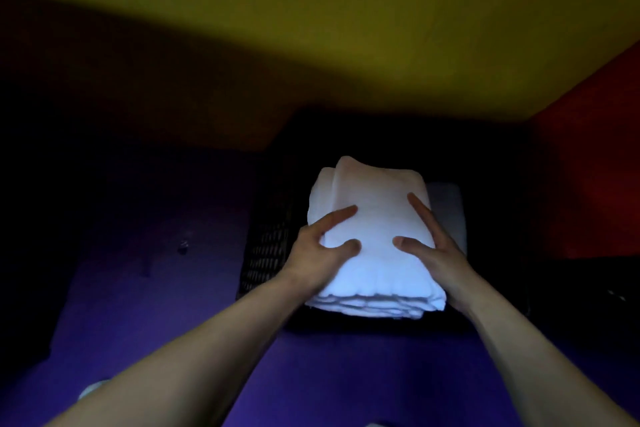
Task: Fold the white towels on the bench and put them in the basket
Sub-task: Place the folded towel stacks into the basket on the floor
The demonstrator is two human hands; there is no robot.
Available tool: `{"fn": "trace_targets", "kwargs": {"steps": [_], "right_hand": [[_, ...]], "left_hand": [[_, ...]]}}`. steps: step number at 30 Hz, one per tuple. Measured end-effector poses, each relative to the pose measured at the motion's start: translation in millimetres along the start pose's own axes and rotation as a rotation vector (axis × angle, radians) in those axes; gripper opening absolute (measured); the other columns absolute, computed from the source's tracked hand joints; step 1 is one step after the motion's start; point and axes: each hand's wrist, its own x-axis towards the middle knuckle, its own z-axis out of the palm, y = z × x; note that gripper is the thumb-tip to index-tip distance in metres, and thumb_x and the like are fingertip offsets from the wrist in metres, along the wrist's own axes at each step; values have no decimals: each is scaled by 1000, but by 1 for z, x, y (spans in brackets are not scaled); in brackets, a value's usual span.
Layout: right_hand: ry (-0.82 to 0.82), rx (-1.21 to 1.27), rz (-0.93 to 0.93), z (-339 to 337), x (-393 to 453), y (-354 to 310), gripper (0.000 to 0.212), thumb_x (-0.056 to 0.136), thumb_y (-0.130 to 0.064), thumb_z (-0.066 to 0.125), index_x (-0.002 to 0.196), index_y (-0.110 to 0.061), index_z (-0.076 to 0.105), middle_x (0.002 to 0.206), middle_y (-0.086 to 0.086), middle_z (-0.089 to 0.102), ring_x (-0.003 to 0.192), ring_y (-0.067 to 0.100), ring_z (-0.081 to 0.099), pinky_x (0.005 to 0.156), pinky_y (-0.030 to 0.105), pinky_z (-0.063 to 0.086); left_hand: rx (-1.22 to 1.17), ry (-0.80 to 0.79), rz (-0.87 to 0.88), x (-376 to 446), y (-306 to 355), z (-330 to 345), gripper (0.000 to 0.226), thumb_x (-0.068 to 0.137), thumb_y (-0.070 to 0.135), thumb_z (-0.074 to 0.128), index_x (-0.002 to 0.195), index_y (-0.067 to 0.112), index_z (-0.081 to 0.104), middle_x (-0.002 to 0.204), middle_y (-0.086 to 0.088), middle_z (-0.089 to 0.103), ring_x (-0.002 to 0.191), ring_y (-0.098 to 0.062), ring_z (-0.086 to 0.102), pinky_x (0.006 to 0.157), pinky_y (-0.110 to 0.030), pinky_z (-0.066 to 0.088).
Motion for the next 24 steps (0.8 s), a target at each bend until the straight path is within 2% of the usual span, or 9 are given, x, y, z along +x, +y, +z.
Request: {"fn": "trace_targets", "kwargs": {"steps": [2,4,8,11,15,17,19,21,24], "right_hand": [[16,-31,-33,-3,18,10,75,88,-16,74,146,-53,43,145,-9,51,117,-1,58,89,14,54],[22,-27,-83,-5,34,13,76,89,-12,73,149,-46,41,143,-10,50,113,-7,54,82,6,50],[-4,-20,-144,-7,60,26,76,87,-11,74,143,-51,41,149,-12,45,130,6,50,94,13,47],[-5,-99,-163,-3,75,48,78,84,-15,77,143,-52,42,154,-16,41,138,5,43,102,14,41],[37,-143,-187,-1,93,69,79,85,-15,77,145,-53,41,153,-19,40,136,-1,39,95,1,37],[30,-196,-184,-2,108,79,79,89,-21,75,147,-53,34,158,-15,36,139,1,36,100,7,34],[-13,-380,-131,1,123,89,79,92,-40,69,152,-55,20,165,-5,23,144,9,29,110,19,30],[-23,-641,-53,6,137,100,78,95,-55,56,156,-52,8,169,1,9,152,20,18,122,34,22],[-83,-801,4,17,133,105,75,99,-51,50,159,-44,6,170,3,3,155,24,12,124,35,15]], "left_hand": [[32,18,2,17,-8,2,51,84,16,77,126,44,68,131,9,65,109,5,61,83,-6,50],[60,42,37,31,-11,2,51,84,15,77,127,41,68,125,10,66,101,10,61,79,-5,49],[106,63,79,46,-12,2,52,85,13,76,129,39,67,116,22,60,98,13,57,78,-1,47],[186,75,73,51,-27,1,55,78,27,78,127,47,65,128,11,62,110,0,62,90,-10,52],[346,134,79,63,-48,1,60,72,45,69,128,59,56,136,1,56,120,-12,59,98,-19,51],[482,139,76,73,-55,5,63,81,41,69,140,53,49,145,-7,45,130,-21,51,103,-22,43],[658,84,20,84,-64,15,71,92,38,65,155,40,31,159,-14,26,142,-31,36,114,-30,33],[811,113,-66,94,-77,24,77,99,53,53,161,33,12,167,-9,17,149,-29,28,122,-39,23],[911,144,-174,98,-85,35,67,107,42,39,162,22,7,169,-12,1,154,-32,12,123,-45,17]]}}
